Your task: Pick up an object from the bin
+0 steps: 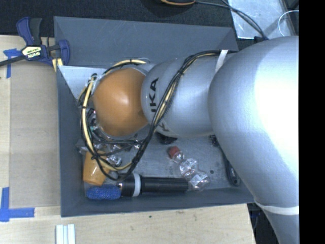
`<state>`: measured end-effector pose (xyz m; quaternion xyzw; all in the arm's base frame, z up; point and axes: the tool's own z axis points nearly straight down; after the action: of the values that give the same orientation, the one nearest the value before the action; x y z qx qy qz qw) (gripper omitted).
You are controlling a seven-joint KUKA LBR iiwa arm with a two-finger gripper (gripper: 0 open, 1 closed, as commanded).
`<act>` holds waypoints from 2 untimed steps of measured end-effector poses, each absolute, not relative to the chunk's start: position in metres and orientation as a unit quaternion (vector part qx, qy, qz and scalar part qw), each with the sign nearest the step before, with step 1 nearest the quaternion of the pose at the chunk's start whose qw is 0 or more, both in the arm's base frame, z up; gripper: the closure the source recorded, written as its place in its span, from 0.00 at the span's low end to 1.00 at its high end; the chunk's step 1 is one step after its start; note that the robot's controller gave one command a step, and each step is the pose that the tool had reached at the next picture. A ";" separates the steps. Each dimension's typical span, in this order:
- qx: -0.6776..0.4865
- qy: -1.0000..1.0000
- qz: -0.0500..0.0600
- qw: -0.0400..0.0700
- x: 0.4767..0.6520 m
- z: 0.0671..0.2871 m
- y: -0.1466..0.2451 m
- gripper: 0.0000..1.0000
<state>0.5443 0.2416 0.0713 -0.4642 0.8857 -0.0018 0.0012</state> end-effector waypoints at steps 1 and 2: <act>-0.464 0.886 -0.001 0.001 0.544 0.075 0.241 1.00; -0.464 0.886 0.000 -0.003 0.541 0.087 0.242 1.00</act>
Offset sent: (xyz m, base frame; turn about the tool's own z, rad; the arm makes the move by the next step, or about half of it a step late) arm 0.0001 0.0000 0.1180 0.0000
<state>0.5412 0.2417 0.0867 -0.4640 0.8858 -0.0004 -0.0031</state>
